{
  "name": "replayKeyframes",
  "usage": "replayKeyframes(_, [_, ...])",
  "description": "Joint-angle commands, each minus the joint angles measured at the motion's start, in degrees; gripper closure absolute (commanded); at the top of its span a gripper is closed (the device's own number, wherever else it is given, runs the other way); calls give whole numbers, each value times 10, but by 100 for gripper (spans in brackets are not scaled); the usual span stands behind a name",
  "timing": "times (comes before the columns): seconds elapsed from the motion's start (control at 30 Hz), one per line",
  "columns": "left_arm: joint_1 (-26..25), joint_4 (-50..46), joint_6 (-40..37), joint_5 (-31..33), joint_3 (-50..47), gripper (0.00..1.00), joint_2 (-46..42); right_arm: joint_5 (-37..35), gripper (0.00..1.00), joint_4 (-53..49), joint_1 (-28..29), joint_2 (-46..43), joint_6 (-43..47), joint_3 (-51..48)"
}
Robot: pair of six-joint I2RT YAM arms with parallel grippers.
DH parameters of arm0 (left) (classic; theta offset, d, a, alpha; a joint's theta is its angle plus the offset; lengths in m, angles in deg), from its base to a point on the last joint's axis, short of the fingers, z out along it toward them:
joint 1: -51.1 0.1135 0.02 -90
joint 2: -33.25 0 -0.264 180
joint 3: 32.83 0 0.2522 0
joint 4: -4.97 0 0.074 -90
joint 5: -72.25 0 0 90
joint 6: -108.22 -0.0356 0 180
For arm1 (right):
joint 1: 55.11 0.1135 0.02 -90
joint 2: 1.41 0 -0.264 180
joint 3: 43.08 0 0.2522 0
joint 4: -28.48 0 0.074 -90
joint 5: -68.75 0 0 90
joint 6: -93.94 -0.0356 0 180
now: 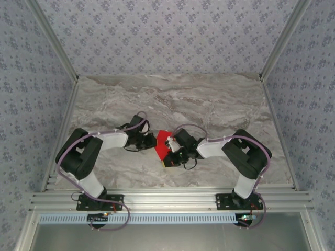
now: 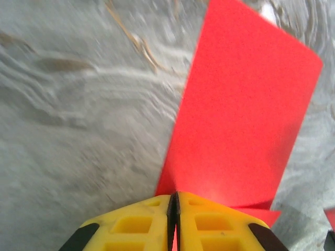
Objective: Fold a paper plane with a square sheet of paper (fold left side to right side)
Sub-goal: Third fold the triangle at the center of the table.
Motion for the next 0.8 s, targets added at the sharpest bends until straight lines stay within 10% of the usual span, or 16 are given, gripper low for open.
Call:
replayKeyframes(0.0, [25, -9, -29, 82, 23, 88, 28, -75, 100, -126, -8, 32, 21, -31])
replayKeyframes(0.77, [44, -17, -10, 36, -49, 71, -158, 2, 100, -195, -58, -37, 148, -24])
